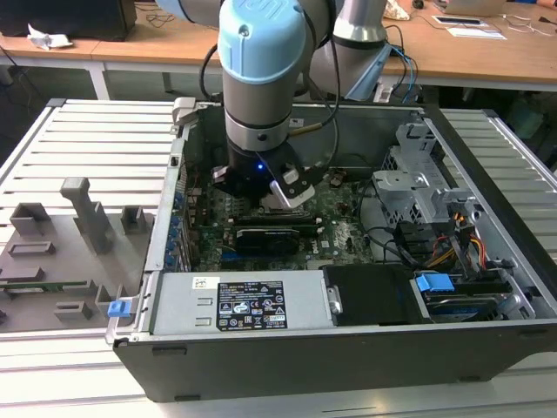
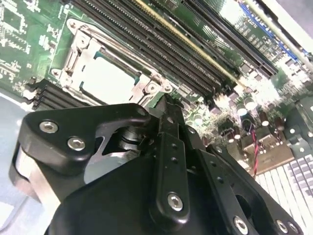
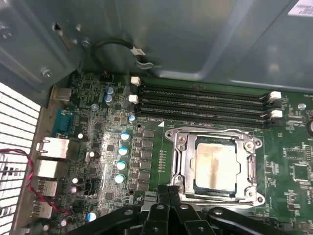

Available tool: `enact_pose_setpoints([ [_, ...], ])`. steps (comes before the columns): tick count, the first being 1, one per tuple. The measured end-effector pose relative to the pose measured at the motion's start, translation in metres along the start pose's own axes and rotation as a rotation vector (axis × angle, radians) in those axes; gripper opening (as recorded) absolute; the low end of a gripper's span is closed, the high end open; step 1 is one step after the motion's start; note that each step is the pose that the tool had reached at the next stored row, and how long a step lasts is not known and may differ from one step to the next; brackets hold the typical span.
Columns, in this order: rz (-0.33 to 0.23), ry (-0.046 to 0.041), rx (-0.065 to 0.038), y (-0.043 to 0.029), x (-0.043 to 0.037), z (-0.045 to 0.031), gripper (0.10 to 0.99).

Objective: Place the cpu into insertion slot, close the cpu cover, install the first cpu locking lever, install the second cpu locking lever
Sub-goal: 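Install the second cpu locking lever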

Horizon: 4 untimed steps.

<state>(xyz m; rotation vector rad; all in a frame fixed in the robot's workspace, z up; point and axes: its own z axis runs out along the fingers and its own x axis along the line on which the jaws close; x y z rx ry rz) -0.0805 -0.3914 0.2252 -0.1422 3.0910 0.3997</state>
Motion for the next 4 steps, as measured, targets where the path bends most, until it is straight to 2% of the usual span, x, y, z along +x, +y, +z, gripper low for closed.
enact_pose_setpoints([
  [1,0.0,0.0,0.0,0.0006,-0.0001,-0.0022,0.106],
  [4,0.0,-0.0001,0.0,0.0007,-0.0001,-0.0027,0.106],
])
